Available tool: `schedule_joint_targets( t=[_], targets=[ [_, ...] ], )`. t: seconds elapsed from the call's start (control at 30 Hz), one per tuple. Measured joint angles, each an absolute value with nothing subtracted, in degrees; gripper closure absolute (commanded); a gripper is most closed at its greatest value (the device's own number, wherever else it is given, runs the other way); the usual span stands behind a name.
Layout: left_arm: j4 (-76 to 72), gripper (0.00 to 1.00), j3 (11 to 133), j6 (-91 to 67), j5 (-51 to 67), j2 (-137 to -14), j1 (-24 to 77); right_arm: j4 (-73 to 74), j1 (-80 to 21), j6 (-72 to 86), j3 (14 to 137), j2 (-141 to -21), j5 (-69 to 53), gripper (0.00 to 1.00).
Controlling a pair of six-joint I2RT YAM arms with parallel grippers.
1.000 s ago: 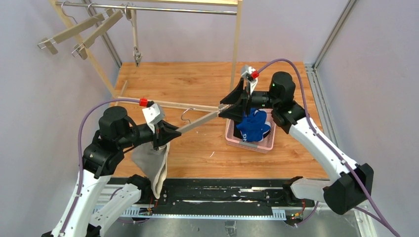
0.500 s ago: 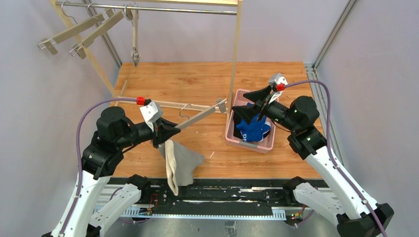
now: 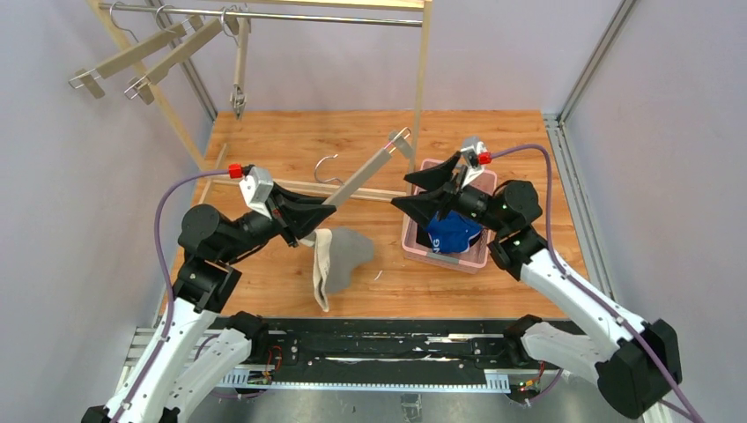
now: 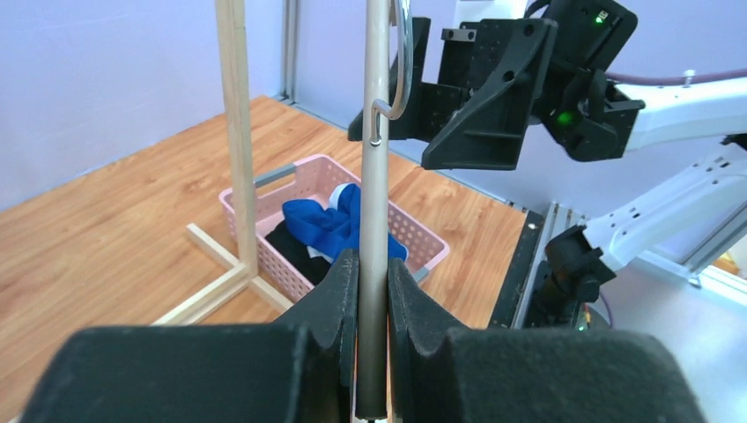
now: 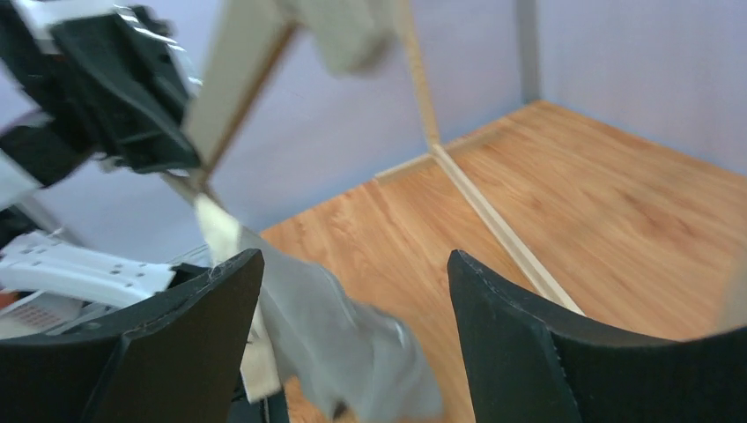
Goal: Remove the underwear clipped to the hanger
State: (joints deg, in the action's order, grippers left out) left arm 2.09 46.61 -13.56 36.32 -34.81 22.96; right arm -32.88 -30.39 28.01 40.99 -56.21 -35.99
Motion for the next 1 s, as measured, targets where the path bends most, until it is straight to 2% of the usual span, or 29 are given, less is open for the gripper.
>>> schedule_joint_targets(
  t=[0.3,0.67,0.9,1.0],
  targets=[
    [-11.8,1.0,42.3,-23.1,37.5,-37.7,23.0,-52.7,-35.8,34.3,46.9,-68.7,-39.5,0.22],
    [-20.9,1.0,38.6,-28.6,37.3,-37.0,23.0,-70.6,-36.4,40.2,48.4,-75.4,-38.3,0.22],
    [-25.4,1.0,35.4,-31.5,36.4,-37.4,23.0,-77.1,-38.1,43.0,51.7,-79.3,-36.9,0.23],
    [-27.2,1.0,35.3,-32.5,36.1,-38.2,23.0,-78.6,-39.0,43.5,53.2,-80.5,-36.9,0.28]
  ],
)
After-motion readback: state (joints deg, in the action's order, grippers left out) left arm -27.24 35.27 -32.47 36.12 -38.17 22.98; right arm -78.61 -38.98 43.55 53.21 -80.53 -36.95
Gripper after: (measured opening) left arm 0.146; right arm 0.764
